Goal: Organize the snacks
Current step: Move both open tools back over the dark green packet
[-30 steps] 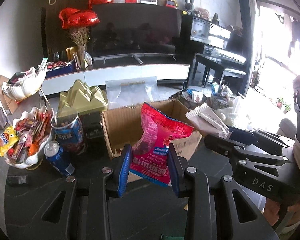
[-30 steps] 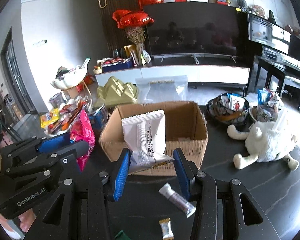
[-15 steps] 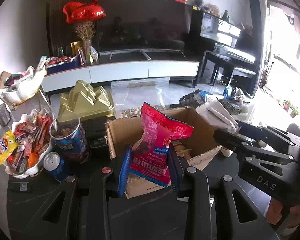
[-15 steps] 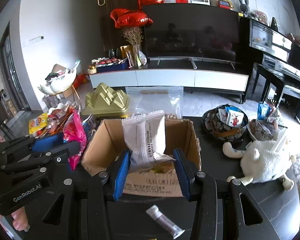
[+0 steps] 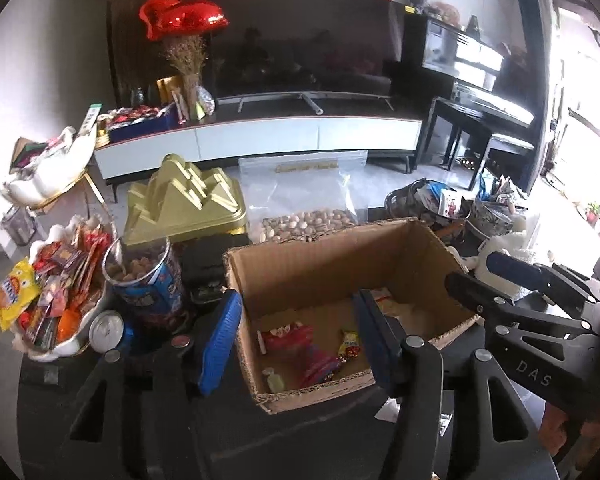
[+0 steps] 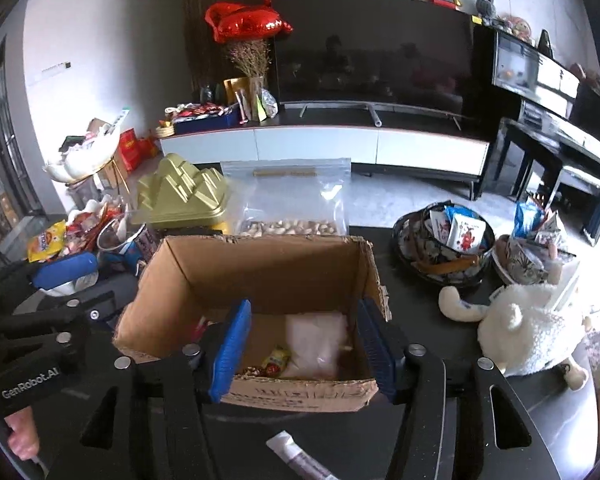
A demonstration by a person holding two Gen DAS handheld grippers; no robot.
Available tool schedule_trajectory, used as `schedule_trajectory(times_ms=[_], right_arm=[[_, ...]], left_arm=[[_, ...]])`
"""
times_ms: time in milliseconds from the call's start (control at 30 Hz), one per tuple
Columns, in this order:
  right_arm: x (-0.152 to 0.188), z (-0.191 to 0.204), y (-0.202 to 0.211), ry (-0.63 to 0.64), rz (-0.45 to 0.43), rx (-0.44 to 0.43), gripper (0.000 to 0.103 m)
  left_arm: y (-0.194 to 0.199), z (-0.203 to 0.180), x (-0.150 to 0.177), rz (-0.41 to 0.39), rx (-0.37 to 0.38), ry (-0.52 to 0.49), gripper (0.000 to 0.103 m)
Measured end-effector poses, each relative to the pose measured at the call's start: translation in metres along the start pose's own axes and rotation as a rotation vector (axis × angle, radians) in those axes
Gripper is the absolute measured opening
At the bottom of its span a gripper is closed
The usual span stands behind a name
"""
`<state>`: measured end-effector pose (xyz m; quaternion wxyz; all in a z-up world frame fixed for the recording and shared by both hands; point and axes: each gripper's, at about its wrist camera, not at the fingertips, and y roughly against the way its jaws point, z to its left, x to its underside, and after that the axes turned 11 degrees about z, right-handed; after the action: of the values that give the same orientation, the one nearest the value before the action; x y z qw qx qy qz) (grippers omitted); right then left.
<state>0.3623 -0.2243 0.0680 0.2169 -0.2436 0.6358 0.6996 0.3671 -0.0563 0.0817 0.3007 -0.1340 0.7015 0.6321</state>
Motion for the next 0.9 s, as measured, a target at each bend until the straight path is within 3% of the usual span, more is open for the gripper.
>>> schedule_trajectory(times_ms=[567,900], right_arm=[[0.072,0.011,0.059,0.053,-0.009,-0.078,0.056],[0.116,0.009,0.081,0.072,-0.004,-0.078,0.056]], left_arm=[[0.053,-0.023,0.069,-0.005,0.013,-0.015,0.059],[0.075,-0.043,0.111,-0.022,-0.009,-0.04,0.062]])
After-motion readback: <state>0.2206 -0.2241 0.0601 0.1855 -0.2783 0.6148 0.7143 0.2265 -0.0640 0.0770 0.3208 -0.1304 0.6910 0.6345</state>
